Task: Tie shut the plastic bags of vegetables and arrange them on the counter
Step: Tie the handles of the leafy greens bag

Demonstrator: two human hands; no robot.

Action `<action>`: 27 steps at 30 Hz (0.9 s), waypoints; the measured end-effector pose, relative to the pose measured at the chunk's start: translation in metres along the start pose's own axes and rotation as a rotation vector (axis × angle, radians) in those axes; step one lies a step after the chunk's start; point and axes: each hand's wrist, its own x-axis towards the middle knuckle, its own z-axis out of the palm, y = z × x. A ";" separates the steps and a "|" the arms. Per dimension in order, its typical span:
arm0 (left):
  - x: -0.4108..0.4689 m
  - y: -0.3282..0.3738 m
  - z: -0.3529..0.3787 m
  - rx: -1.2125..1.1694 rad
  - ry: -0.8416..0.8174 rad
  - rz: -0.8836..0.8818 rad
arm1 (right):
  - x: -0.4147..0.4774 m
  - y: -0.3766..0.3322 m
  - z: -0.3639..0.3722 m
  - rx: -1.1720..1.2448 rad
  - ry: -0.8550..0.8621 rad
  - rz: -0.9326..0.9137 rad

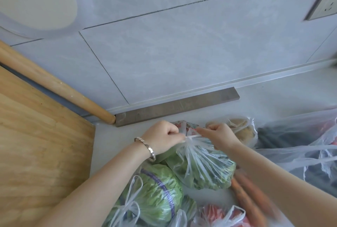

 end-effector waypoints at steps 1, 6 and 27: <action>0.001 -0.006 0.002 -0.154 0.051 -0.052 | 0.002 0.005 0.005 0.054 0.021 0.012; 0.006 -0.046 0.016 -1.237 0.306 -0.429 | 0.003 0.023 0.024 0.222 0.159 0.002; 0.028 -0.028 0.045 0.962 -0.084 0.174 | -0.056 0.027 -0.002 0.017 0.155 -0.008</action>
